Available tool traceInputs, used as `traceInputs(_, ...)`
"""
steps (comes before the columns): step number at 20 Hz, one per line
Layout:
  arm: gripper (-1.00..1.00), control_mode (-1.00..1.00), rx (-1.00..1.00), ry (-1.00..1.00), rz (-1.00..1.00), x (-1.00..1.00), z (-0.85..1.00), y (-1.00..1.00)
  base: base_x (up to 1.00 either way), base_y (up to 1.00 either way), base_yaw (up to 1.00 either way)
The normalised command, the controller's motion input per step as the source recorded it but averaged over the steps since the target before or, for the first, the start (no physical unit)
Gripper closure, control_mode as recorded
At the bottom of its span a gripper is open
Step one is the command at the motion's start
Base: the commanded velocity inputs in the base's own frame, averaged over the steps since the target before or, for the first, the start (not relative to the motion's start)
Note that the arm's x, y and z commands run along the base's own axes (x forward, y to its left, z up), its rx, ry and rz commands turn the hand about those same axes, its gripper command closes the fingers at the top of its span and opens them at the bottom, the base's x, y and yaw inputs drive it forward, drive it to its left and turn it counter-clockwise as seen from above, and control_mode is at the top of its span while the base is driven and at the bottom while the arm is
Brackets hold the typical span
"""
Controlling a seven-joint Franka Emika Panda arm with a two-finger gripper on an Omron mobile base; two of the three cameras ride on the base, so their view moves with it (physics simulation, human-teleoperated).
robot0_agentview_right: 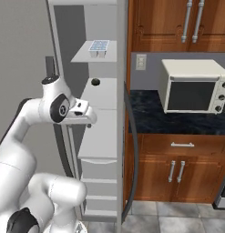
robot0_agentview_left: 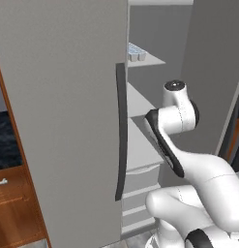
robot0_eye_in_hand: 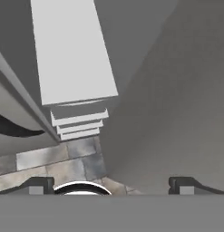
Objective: Open the freezer door, pick up the ice cube tray from the freezer, and place it on the dining counter.
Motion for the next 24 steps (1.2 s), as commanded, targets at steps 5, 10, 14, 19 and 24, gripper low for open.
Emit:
traceInputs(5, -1.00, -1.00, -0.12, -0.14, 0.53, -0.10, 0.79, -0.09, 0.00, 0.00, 0.00)
traceInputs(10, -1.00, -1.00, -0.05, -0.16, 0.41, 0.00, 0.83, 0.05, 0.00, 0.00, 0.00)
traceInputs(14, -1.00, -1.00, -0.33, -0.16, 0.29, 0.20, 0.78, 0.28, 0.00, 0.00, 0.00)
traceInputs(19, -1.00, -1.00, -0.39, -0.15, 0.26, 0.46, 0.69, 0.08, 0.00, 0.00, 0.00)
traceInputs(24, -1.00, -1.00, -0.20, -0.06, 0.18, 0.50, 0.26, 0.00, 0.00, 0.00, 0.00)
